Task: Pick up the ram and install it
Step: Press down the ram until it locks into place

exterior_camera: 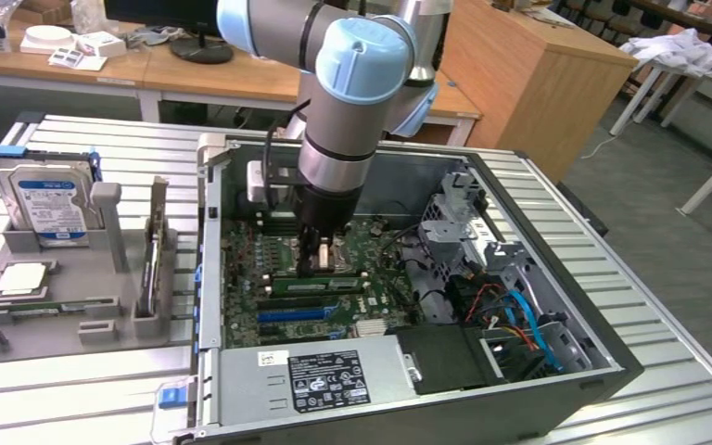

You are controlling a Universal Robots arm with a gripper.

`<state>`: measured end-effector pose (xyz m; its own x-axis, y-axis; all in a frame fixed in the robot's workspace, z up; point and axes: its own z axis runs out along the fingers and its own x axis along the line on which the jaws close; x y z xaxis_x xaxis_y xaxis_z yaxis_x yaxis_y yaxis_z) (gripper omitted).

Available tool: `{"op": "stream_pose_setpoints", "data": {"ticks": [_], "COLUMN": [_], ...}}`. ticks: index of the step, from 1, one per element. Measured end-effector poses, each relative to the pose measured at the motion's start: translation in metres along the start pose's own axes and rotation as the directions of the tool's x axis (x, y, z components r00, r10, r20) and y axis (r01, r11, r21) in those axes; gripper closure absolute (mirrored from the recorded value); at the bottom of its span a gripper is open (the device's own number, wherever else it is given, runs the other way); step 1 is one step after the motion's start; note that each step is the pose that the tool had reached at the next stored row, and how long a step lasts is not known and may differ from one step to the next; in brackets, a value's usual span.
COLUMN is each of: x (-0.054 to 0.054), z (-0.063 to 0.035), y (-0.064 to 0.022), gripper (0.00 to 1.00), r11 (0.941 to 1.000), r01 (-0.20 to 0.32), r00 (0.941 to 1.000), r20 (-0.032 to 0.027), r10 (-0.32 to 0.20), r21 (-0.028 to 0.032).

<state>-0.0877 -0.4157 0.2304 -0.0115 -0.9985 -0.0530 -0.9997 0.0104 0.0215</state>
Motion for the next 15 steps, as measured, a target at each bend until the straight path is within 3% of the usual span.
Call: {"op": "stream_pose_setpoints", "data": {"ticks": [15], "x": [0.0010], "z": [0.0028], "y": [-0.0001], "gripper": [0.89], "r11": [1.0000], "r01": [0.000], "r00": [1.0000], "r20": [0.0001], "r10": [0.000], "r21": [0.0001]}}
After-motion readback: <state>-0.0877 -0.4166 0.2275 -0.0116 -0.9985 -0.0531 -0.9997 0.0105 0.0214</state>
